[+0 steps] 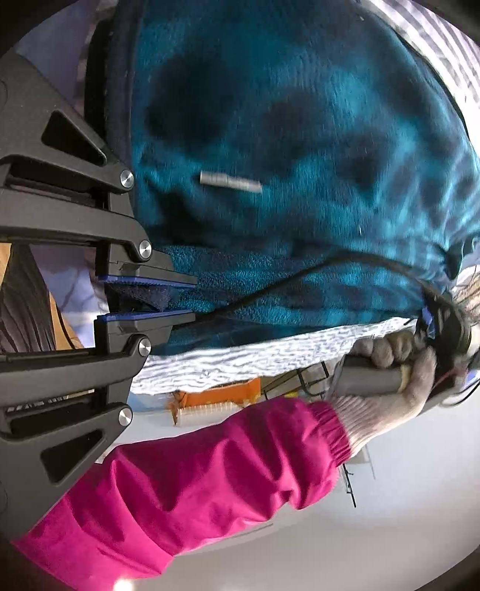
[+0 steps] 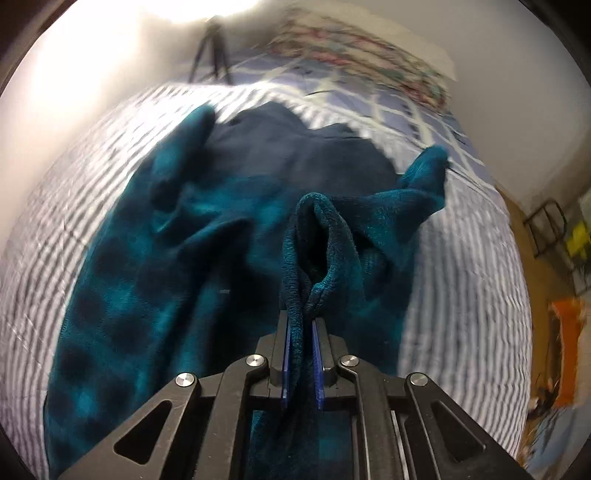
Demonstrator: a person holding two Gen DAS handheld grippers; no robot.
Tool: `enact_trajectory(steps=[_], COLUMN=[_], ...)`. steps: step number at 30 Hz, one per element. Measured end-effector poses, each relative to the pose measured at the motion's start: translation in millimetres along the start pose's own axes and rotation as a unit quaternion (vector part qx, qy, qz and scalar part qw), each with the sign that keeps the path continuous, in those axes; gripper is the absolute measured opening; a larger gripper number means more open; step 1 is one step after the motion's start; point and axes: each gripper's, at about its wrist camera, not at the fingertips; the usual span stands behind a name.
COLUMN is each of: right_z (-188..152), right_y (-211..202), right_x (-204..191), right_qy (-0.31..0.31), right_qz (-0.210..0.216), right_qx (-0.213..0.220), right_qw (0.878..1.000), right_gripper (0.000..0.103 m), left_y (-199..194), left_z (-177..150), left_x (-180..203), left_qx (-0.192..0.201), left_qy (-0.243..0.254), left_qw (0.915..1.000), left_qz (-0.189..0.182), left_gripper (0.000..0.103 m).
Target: Fold large clothes
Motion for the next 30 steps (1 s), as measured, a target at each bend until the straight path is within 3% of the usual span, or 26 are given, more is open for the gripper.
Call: enact_trajectory(steps=[6,10,13,18,23,27,30], right_z=[-9,-11,-13,-35,-69,-110,-140], right_y=[30,27,10,-27,-67,-107,-138], right_x=[-40,-24,0,57,105,145,167], right_qy=[-0.027,-0.012,0.023,0.102,0.154,0.190,0.206], right_qz=[-0.016,0.023,0.071,0.148,0.185,0.204,0.208], right_qx=[-0.009,-0.007,0.009,0.036,0.064,0.092,0.109], right_qw=[0.999,1.000,0.997,0.983,0.968,0.956,0.950], right_gripper=[0.009,0.018,0.031,0.032,0.032,0.033,0.033], left_y=[-3,-3,2,7,2,-19,-48], left_z=[2,2,9,5,-3,-9,-14], left_x=[-2,3,3,16,32,46,52], left_qx=[-0.004,-0.006,-0.006,-0.005,-0.011,-0.019,-0.028], left_qy=[0.001,0.010,0.019,0.035,0.083,0.114,0.128], left_qw=[1.0000,0.9998,0.9996,0.9988,0.9947,0.9907,0.9888], left_qz=[0.007,0.013,0.019,0.033,0.060,0.072,0.071], left_gripper=[0.009,0.009,0.009,0.009,0.010,0.027,0.029])
Point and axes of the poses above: each gripper's, at about its wrist camera, not at the fingertips, and y roughly the way its jaws point, x to its right, z to its top, and after that the axes turned 14 degrees about -z, right-handed
